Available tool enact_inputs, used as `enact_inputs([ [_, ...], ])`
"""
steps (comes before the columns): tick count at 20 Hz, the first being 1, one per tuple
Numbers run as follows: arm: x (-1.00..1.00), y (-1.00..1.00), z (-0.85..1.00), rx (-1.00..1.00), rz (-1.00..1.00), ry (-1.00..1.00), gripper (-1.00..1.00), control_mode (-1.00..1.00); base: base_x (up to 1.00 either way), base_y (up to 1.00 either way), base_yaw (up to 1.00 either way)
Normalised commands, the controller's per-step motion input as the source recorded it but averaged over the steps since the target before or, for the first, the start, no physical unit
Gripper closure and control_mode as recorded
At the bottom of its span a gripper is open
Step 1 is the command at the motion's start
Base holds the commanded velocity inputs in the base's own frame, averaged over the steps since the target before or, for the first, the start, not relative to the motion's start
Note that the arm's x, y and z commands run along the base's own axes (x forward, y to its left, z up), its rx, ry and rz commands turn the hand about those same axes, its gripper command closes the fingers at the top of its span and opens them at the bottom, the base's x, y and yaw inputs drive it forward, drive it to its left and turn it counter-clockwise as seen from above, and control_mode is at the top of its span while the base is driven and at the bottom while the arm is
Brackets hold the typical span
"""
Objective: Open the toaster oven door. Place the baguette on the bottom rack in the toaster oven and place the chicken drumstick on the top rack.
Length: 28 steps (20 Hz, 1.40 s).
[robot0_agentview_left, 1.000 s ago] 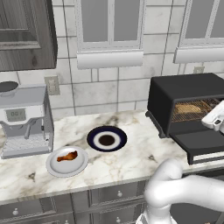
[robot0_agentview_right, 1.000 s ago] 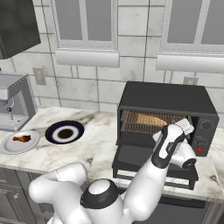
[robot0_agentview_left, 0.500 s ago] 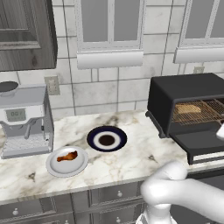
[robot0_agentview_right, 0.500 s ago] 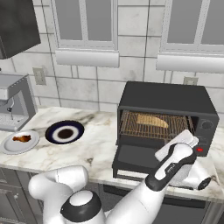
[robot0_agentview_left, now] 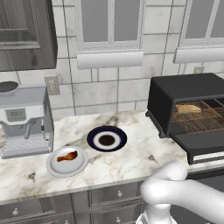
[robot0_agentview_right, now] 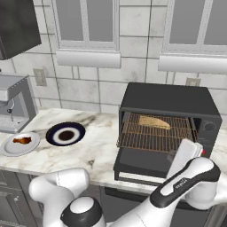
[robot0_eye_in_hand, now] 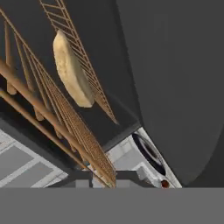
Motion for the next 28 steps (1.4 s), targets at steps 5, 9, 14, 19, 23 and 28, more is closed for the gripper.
enact_inputs([
  [5,-0.5,0.0,0.12,-0.48,0.44,-0.12,-1.0,-1.0,0.0,0.0,0.0],
  [9,-0.57,0.33,0.87,-0.46,0.39,-0.32,-1.0,-1.0,0.0,0.0,0.0],
  [14,-0.75,0.88,0.84,-0.54,0.3,-0.49,-1.0,-1.0,0.0,0.0,0.0],
  [19,-0.66,1.0,0.51,-0.62,0.22,-0.39,-1.0,-1.0,0.0,0.0,0.0],
  [23,-0.47,1.0,0.53,-0.56,0.19,-0.23,-1.0,-1.0,0.0,0.0,0.0],
  [28,-0.38,1.0,0.69,-0.44,0.18,-0.07,-1.0,-1.0,0.0,0.0,0.0],
])
